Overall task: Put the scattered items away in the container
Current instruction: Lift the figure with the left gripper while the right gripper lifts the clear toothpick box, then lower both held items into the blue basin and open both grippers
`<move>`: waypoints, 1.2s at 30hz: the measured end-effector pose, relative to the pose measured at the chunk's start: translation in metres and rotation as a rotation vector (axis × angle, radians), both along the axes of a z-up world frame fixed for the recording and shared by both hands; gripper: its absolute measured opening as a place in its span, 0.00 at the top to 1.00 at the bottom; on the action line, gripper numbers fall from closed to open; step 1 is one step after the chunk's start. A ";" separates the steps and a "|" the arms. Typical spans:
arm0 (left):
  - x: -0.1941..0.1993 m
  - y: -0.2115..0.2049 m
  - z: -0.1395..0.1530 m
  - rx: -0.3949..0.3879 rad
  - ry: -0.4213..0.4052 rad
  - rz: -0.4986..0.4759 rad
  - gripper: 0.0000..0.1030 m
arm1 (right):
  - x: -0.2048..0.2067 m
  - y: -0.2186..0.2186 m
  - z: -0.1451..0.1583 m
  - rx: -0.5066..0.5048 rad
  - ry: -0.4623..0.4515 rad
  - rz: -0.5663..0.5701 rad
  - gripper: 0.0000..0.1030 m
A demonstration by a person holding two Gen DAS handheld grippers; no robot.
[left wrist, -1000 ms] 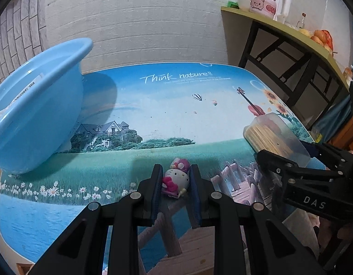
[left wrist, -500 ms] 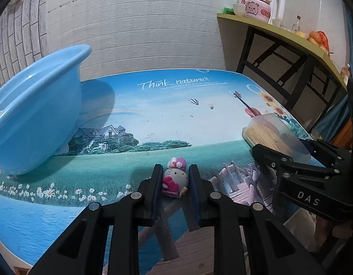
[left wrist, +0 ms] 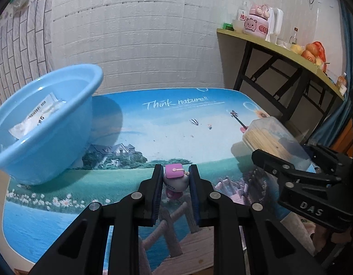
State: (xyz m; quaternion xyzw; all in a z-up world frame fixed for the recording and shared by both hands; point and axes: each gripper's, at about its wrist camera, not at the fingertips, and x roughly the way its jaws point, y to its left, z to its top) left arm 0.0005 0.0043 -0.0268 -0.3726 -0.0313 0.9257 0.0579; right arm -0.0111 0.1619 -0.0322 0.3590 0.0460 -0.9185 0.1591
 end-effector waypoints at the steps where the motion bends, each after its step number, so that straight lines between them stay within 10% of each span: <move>1: -0.001 -0.001 -0.001 -0.001 -0.003 0.002 0.80 | 0.000 -0.002 0.001 0.003 0.001 0.000 0.39; 21: -0.010 -0.012 -0.027 0.040 -0.053 0.001 0.80 | 0.002 -0.003 -0.005 0.025 -0.034 -0.009 0.39; 36: 0.004 -0.037 0.036 0.088 0.104 0.021 0.80 | -0.001 -0.019 0.020 -0.004 0.018 0.030 0.39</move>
